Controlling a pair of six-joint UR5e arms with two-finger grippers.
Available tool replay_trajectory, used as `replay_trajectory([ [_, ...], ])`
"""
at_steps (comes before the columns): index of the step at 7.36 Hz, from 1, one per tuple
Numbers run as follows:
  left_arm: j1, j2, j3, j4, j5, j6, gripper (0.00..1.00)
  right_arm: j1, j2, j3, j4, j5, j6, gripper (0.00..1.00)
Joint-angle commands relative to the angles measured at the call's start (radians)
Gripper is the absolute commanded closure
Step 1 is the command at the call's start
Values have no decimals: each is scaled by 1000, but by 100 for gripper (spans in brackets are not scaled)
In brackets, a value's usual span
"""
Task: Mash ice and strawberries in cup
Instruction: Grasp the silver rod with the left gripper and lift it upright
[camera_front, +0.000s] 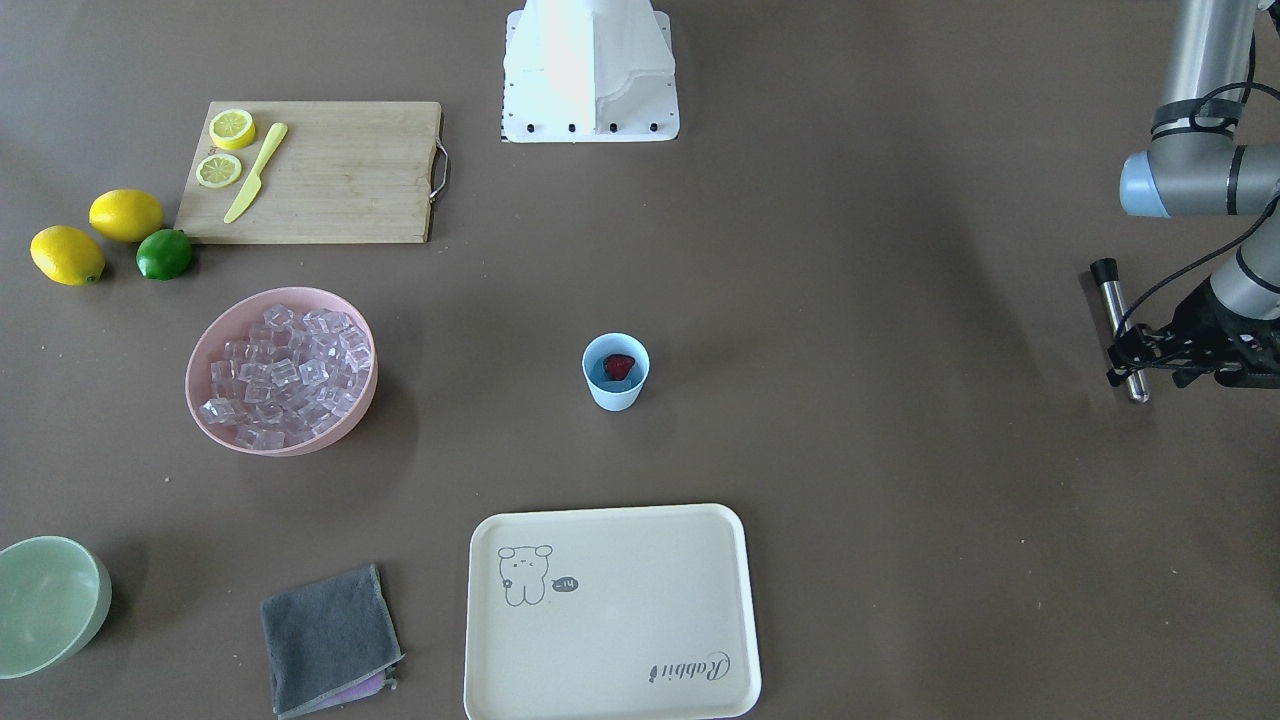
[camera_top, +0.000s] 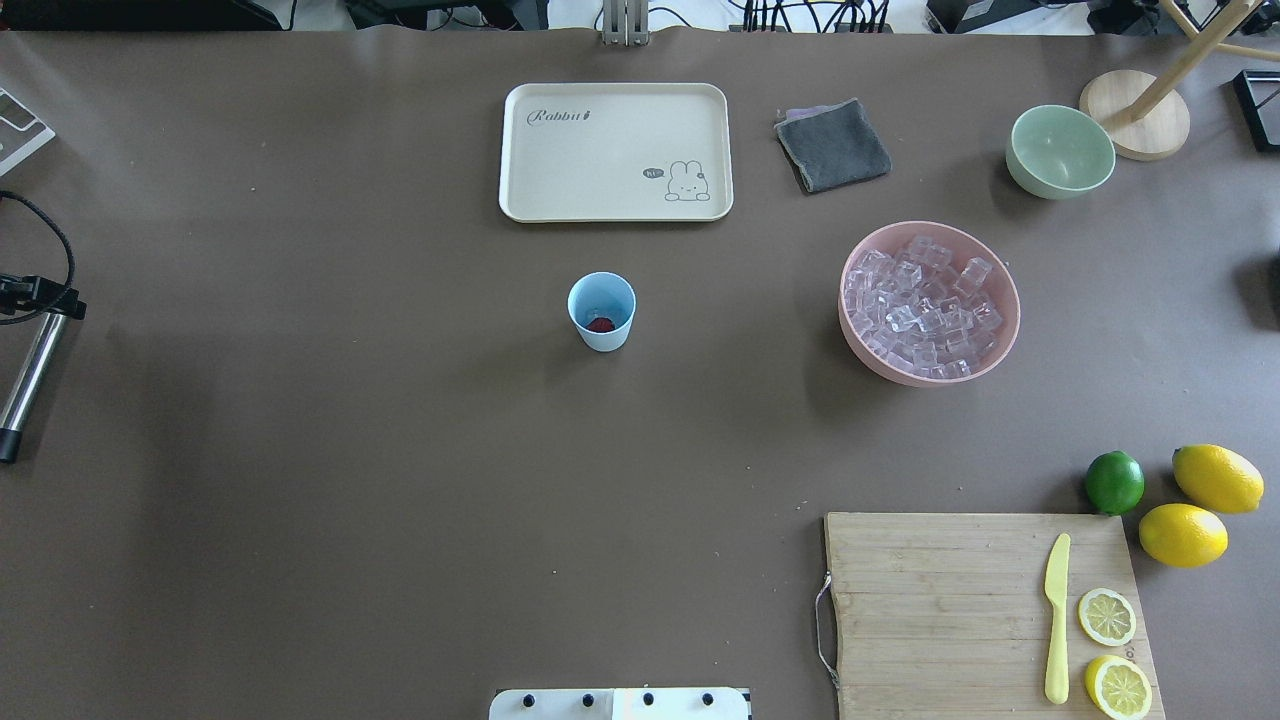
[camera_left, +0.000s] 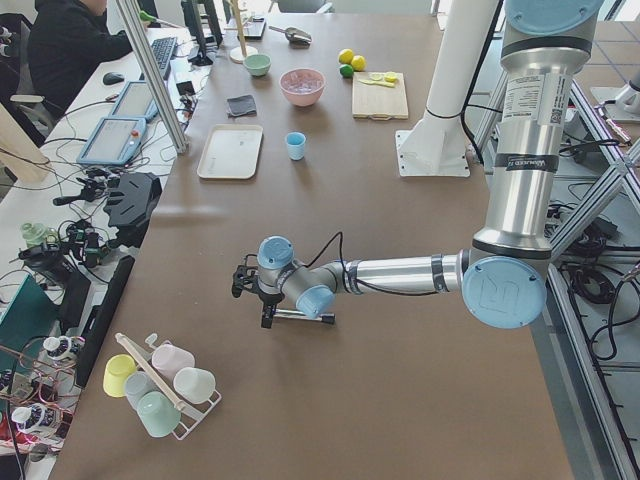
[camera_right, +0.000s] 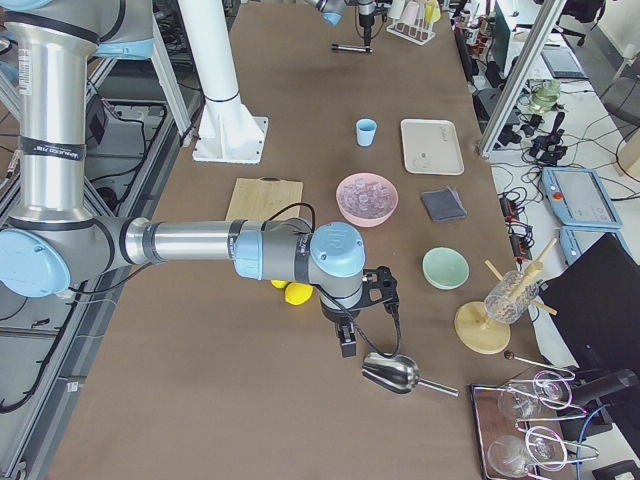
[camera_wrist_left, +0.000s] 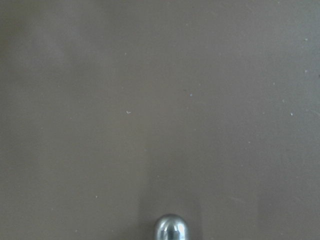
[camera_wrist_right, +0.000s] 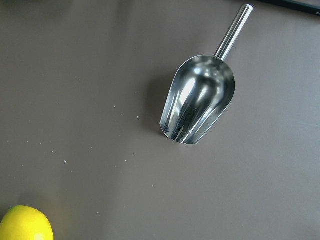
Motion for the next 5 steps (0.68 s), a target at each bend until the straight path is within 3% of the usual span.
replay_trajectory([
  [1,13,23,0,-43,0,-1,27,7,1,0,0,-4,-2,0],
  [2,16,37,0,-44,0,2,58,12,-1,1,0,-4,-2,0],
  [5,23,38,-1,-51,0,6,71,18,-7,7,0,-4,-3,0],
])
